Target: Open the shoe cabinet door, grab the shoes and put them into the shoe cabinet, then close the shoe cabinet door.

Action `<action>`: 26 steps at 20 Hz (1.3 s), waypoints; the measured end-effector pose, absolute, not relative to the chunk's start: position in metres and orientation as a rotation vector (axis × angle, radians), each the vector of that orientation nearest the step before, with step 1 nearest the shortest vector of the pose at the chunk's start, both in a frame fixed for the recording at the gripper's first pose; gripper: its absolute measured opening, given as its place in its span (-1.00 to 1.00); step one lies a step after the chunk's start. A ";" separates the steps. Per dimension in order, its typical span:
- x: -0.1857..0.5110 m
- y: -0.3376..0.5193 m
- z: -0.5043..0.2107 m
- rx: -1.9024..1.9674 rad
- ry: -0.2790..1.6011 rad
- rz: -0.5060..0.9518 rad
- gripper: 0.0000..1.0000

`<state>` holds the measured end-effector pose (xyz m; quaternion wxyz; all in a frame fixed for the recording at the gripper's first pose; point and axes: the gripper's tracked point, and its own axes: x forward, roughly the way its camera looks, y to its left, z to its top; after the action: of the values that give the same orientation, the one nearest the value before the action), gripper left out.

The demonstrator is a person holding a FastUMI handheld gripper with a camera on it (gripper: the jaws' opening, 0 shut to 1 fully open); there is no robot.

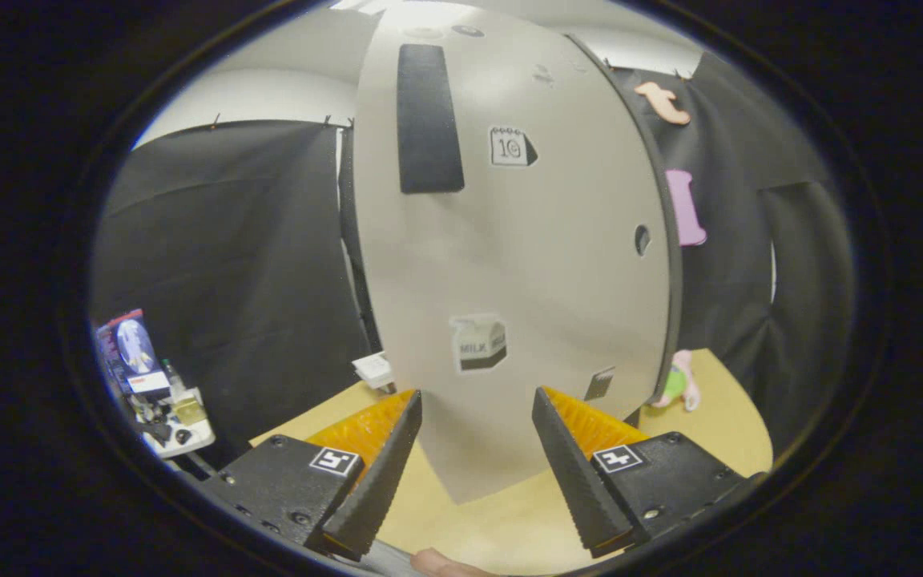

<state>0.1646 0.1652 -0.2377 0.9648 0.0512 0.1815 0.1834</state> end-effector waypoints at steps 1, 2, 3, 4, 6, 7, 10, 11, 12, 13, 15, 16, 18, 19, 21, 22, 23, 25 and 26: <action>0.164 0.164 -0.235 0.088 0.359 0.361 0.83; 0.163 0.163 -0.231 0.063 0.347 0.341 0.83; 0.162 0.159 -0.225 0.045 0.327 0.317 0.83; 0.162 0.156 -0.219 0.029 0.308 0.304 0.83; 0.157 0.154 -0.214 0.015 0.295 0.300 0.83; 0.152 0.155 -0.213 0.009 0.288 0.297 0.83; 0.137 0.143 -0.198 -0.012 0.239 0.239 0.83; 0.130 0.138 -0.191 -0.022 0.213 0.213 0.83; 0.125 0.130 -0.182 -0.035 0.187 0.184 0.83; 0.120 0.122 -0.175 -0.050 0.159 0.156 0.83; 0.110 0.106 -0.163 -0.071 0.119 0.106 0.85; 0.104 0.099 -0.157 -0.065 0.104 0.087 0.86; 0.094 0.091 -0.147 -0.042 0.084 0.076 0.89; 0.091 0.087 -0.142 -0.032 0.072 0.074 0.91; 0.084 0.076 -0.132 -0.031 0.047 0.062 0.95; 0.081 0.070 -0.129 -0.035 0.038 0.053 0.94; 0.079 0.068 -0.128 -0.045 0.035 0.048 0.94; 0.074 0.066 -0.127 -0.052 0.034 0.049 0.94; 0.072 0.067 -0.125 -0.053 0.028 0.055 0.94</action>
<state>0.0724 0.0666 -0.1247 0.9992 -0.0263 0.0138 0.0277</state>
